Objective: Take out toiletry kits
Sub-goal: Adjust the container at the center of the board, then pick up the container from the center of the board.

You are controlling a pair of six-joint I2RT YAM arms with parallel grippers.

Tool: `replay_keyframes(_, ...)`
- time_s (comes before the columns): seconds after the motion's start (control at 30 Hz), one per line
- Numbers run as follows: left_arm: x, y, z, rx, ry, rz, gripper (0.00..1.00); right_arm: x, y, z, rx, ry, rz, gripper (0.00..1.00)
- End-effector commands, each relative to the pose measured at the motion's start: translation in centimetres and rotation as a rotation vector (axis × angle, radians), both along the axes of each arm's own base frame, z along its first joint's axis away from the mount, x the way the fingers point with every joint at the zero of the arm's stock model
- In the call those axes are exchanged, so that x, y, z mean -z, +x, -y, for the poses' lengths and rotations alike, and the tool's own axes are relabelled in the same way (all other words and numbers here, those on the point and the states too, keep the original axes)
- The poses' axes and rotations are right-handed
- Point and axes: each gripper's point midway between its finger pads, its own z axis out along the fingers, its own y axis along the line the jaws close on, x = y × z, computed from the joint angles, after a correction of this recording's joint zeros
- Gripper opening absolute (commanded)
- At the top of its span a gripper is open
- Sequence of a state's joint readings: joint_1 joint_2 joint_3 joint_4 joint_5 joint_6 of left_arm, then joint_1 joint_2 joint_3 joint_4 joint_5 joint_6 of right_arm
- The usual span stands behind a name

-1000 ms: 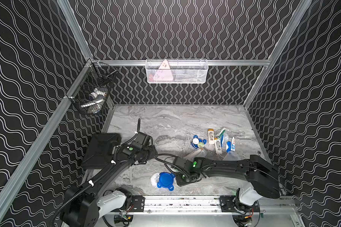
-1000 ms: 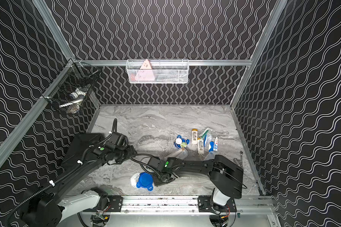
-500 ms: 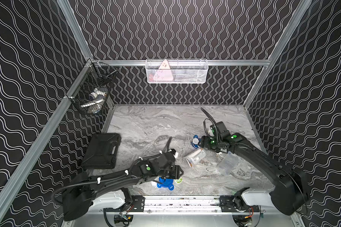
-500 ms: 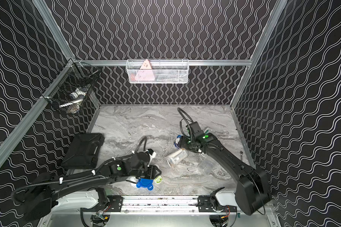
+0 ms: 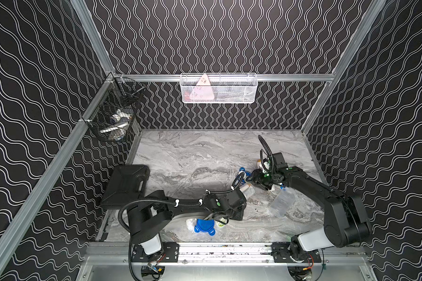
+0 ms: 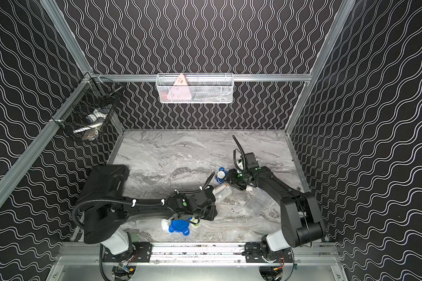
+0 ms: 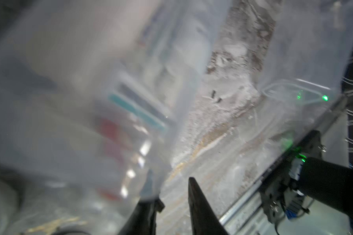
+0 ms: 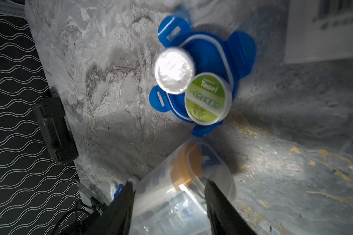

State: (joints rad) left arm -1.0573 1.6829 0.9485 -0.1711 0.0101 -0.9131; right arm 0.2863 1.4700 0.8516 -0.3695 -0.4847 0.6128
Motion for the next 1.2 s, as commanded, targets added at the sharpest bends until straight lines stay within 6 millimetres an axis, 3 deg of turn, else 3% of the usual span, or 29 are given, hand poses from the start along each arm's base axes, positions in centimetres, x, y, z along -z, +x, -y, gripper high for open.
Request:
replay_keyframes(0.0,0.7,1.5,-2.5,-0.070,0.071,0.019,0.30,-0.7,-0.6,-1.4,-0.009,0.094,0.017,0.55)
replay_keyframes(0.2,-0.1,3.3,-5.1,-0.116,0.096,0.047,0.35,-0.3,-6.1,-5.7,-0.137,0.058,0.007,0.54)
replay_keyframes(0.37,-1.3,5.3,-9.1,-0.189,0.141,0.063,0.36,-2.2,-9.3,-5.9,-0.170,-0.031,0.081,0.61)
replay_keyframes(0.47,-2.4,5.7,-10.7,-0.194,0.161,0.074,0.37,-3.7,-8.7,-4.3,-0.184,-0.150,0.175,0.74)
replay_keyframes(0.57,-3.5,5.7,-11.2,-0.184,0.137,0.090,0.38,-4.7,-6.7,-4.2,-0.256,-0.269,0.277,0.85)
replay_keyframes(0.67,-4.5,5.6,-11.0,-0.170,0.099,0.105,0.39,-3.0,-4.0,-5.0,-0.325,-0.376,0.335,0.86)
replay_keyframes(0.73,-5.2,5.5,-11.3,-0.175,0.091,0.110,0.39,-2.1,-3.6,-7.1,-0.393,-0.357,0.362,0.86)
replay_keyframes(0.8,-6.0,5.4,-12.1,-0.188,0.090,0.115,0.40,-1.4,-3.3,-7.9,-0.424,-0.403,0.378,0.88)
replay_keyframes(0.87,-6.9,5.4,-13.1,-0.207,0.080,0.119,0.42,-0.4,-3.5,-8.4,-0.455,-0.417,0.361,0.89)
replay_keyframes(0.97,-8.2,5.6,-15.1,-0.248,0.059,0.115,0.45,1.2,-4.7,-9.5,-0.525,-0.414,0.324,1.00)
replay_keyframes(1.17,-10.7,6.2,-18.6,-0.317,0.014,0.117,0.48,4.9,-5.8,-9.8,-0.552,-0.478,0.265,0.93)
